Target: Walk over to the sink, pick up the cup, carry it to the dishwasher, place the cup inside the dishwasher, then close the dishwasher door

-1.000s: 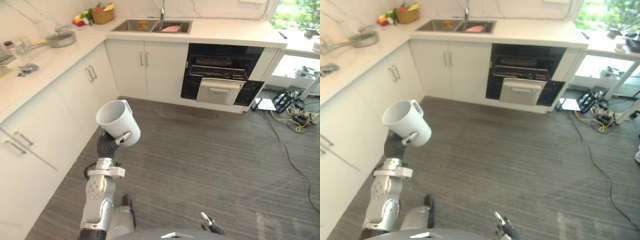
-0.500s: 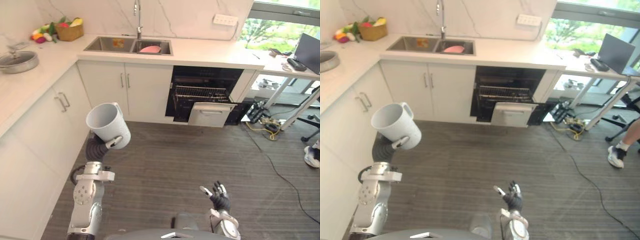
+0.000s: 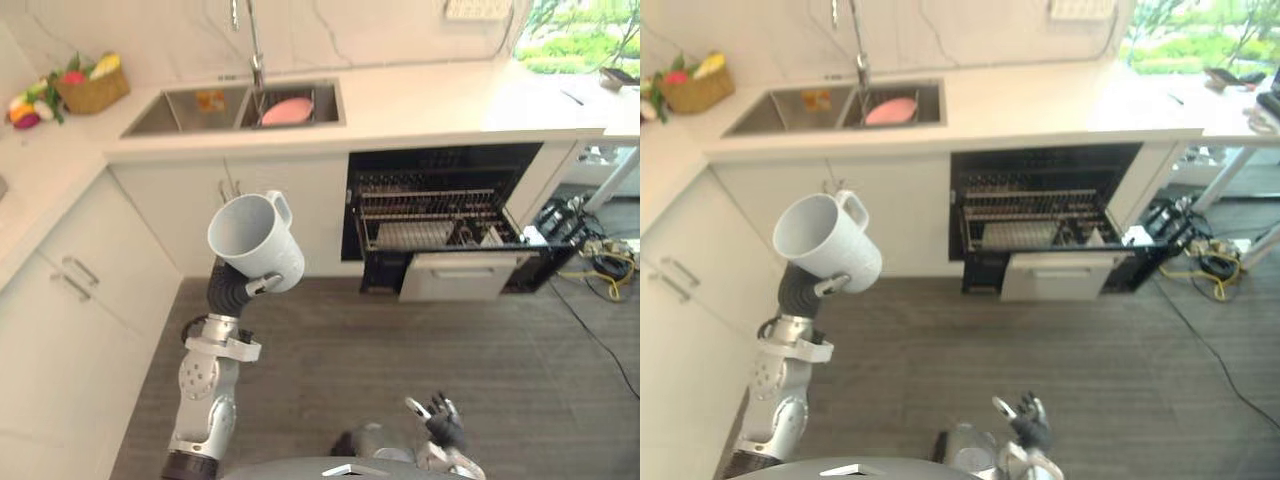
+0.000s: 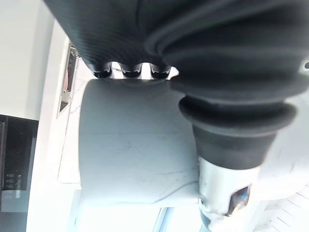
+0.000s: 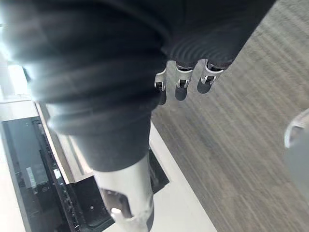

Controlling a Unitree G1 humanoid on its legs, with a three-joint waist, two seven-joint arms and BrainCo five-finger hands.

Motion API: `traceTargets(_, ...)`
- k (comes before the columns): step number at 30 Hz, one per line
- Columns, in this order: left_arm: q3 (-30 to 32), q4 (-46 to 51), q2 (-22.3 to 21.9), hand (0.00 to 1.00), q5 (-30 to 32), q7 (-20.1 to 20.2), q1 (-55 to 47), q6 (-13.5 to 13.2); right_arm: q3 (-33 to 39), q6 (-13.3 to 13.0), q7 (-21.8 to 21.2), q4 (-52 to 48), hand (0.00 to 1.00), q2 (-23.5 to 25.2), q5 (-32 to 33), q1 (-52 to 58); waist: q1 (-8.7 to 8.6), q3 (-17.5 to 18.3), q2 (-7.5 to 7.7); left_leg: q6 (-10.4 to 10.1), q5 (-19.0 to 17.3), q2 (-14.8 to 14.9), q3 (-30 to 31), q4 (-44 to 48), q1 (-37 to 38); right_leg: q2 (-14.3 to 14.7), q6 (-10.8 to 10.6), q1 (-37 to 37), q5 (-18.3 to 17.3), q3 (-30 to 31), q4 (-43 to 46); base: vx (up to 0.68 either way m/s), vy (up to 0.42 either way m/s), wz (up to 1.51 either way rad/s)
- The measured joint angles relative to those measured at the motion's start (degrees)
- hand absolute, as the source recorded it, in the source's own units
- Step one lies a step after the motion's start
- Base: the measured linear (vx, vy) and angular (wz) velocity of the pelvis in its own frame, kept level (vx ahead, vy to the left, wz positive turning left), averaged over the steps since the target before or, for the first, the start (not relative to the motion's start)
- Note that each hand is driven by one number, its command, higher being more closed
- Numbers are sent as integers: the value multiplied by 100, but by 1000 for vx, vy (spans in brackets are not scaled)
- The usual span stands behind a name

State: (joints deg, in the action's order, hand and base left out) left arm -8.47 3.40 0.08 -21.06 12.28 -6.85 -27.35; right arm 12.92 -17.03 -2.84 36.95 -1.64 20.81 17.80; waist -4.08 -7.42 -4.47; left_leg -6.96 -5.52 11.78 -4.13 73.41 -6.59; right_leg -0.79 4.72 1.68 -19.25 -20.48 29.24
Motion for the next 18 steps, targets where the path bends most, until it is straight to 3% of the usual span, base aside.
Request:
traceTargets(1, 66, 3, -16, 100, 0, -50, -45, 0, -31, -162, 0, 5, 0, -68, -46, -32, 113, 4, 8, 255, -199, 12, -154, -287, -384, 18, -58, -325, 21, 115, -355, 523, -65, -50)
traceTargets(2, 192, 6, -26, 100, -4, -118, -133, 2, -140, -333, 3, -27, 0, -160, -47, -165, 245, 20, 38, 309, -402, -23, -348, -911, -697, 7, -131, -556, 87, 328, -682, 620, -64, -72)
traceTargets(3, 240, 10, -20, 100, -3, -185, -180, 3, -199, -435, 21, -80, 0, -195, -48, -260, 337, 25, 50, 324, -487, -44, -444, -1423, -775, -5, -170, -639, 117, 468, -844, 621, -7, -99)
traceTargets(4, 388, 20, -31, 100, 1, -253, -270, 5, -385, -588, 74, -420, 0, -265, -95, -402, 452, 20, 67, 342, -556, -94, -550, -2513, -896, -35, -218, -795, 142, 719, -1060, 534, 62, -94)
traceTargets(6, 537, 51, -30, 100, 4, -362, -443, 10, -713, -782, 197, -1206, 0, -321, -101, -571, 499, -3, 152, 294, -411, -298, -521, -4219, -929, -198, -385, -979, 58, 1006, -1145, 551, 113, -82)
traceTargets(8, 581, 67, -31, 100, 39, -396, -663, 25, -818, -1176, 448, -2055, 0, -336, -212, -657, 557, -10, 244, 231, 449, -597, -481, -5837, -908, -471, -755, -1331, -153, 1284, -1140, 544, 195, -59)
traceTargets(9, 582, 98, -27, 100, 47, -393, -724, 24, -807, -1298, 492, -2198, 0, -348, -288, -661, 578, -2, 238, 252, 737, -644, -475, -6090, -854, -502, -875, -1422, -222, 1360, -1123, 546, 264, -52)
traceTargets(10, 580, 211, -30, 100, 45, -366, -907, 14, -805, -1528, 571, -2442, 0, -383, -385, -632, 605, 76, 115, 433, 1551, -603, -398, -6267, -840, -495, -1105, -1619, -382, 1496, -1025, 669, 321, -36)
traceTargets(11, 621, 168, 136, 100, 41, -336, -933, 7, -814, -1615, 695, -2497, 0, -161, -453, -666, 595, 139, 531, 575, 1145, -890, -553, -5790, -856, -867, -1182, -1683, -416, 1637, -854, 557, 266, -31)
traceTargets(13, 606, 185, 221, 100, 50, -326, -964, 2, -809, -1940, 746, -2667, 0, 27, -549, -681, 606, 191, 748, 703, 590, -1051, -601, -5362, -911, -1063, -1239, -1611, -25, 1718, -548, 535, 255, -3)
traceTargets(14, 600, 186, 217, 100, 53, -326, -964, 2, -807, -2039, 788, -2736, 0, 48, -549, -704, 596, 204, 771, 751, 460, -1088, -624, -5286, -897, -1113, -1245, -1544, 132, 1748, -403, 613, 328, 6)
traceTargets(17, 530, 303, 171, 100, 114, -270, -965, 13, -700, -2408, 989, -2989, 0, 149, -529, -834, 533, 205, 770, 1012, 42, -1377, -721, -5292, -511, -1400, -1300, -1124, 1192, 1928, 802, 458, 286, 8)
traceTargets(18, 504, 433, 172, 100, 115, -174, -951, 18, -694, -2484, 1101, -2985, 0, 162, -538, -879, 508, 209, 772, 1116, -67, -1517, -755, -5433, -258, -1544, -1390, -810, 1818, 1987, 1470, 368, 234, 1)
